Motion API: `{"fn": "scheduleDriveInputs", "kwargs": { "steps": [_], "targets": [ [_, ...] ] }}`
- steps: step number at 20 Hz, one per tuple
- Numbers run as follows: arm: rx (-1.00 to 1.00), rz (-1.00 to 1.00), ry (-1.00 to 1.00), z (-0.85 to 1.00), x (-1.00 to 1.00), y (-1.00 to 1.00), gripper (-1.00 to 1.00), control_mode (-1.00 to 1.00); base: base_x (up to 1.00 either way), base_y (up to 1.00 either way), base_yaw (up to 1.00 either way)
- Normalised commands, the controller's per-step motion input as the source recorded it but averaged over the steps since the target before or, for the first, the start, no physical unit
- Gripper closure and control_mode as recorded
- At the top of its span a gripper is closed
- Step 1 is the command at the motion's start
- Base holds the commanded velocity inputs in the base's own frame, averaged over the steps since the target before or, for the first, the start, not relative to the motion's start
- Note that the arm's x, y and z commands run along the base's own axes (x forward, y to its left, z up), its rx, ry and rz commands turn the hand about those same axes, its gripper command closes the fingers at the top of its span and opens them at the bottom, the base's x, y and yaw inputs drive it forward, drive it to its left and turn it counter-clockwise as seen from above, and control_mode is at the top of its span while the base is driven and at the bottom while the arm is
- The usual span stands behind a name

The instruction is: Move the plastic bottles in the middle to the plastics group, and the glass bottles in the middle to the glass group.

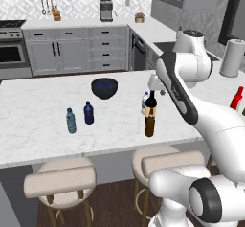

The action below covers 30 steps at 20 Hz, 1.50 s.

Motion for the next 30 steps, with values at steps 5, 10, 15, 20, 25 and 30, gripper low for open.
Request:
{"fn": "scheduleDriveInputs", "kwargs": {
  "steps": [5,10,15,20,25,30],
  "targets": [
    [-0.07,0.00,0.00,-0.19,-0.12,-0.12,-1.00,-1.00,0.00,0.00,0.00],
    [-0.12,0.00,-0.09,-0.66,-0.13,-0.05,-1.00,-1.00,0.00,0.00,0.00],
    [0.03,-0.04,-0.02,-0.60,0.43,0.04,-1.00,-1.00,0.00,0.00,0.00],
    [0.02,-0.09,0.00,-0.39,0.75,0.04,-1.00,-1.00,0.00,0.00,0.00],
    [0.01,-0.08,0.01,-0.26,0.71,0.23,-1.00,-1.00,0.00,0.00,0.00],
    [0.03,-0.06,0.04,-0.22,0.58,0.02,-1.00,-1.00,0.00,0.00,0.00]
  ]
}}
